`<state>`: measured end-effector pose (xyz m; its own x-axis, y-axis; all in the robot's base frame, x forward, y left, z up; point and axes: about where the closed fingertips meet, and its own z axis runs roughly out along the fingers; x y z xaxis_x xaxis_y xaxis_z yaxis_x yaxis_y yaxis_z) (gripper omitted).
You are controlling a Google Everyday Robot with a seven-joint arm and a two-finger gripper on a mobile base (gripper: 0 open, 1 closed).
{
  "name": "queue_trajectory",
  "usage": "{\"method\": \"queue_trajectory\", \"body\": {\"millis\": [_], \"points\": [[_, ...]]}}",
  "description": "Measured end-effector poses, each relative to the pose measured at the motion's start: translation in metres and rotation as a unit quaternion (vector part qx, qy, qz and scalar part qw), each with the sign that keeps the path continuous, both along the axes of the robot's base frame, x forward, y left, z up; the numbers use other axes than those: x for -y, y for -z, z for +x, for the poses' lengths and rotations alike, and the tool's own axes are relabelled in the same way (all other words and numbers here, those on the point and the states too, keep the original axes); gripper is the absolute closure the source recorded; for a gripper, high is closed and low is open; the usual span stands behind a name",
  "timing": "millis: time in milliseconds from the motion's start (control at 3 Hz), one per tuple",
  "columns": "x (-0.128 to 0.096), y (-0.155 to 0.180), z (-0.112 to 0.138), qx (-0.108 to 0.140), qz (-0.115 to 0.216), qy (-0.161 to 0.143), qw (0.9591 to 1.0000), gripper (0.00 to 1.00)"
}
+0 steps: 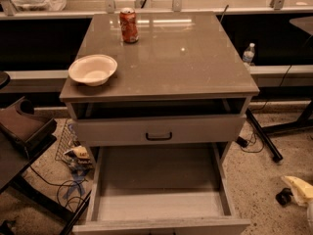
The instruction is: Close middle drawer
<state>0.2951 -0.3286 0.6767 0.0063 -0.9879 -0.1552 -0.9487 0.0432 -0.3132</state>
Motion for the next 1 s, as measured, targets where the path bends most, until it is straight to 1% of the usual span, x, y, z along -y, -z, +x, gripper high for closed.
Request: {"method": "queue_trajectory", "body": {"millis": [333,667,1000], "points": [[-0.001,0.007,-0.001,-0.005,0.004,0.001,1.0,0.0],[-0.006,0.04,-0.01,-0.026,0.024,0.004,0.9994,0.0],[-0.021,0.103,-0.043,-0.041,0.065,0.005,0.997,0.25]]}}
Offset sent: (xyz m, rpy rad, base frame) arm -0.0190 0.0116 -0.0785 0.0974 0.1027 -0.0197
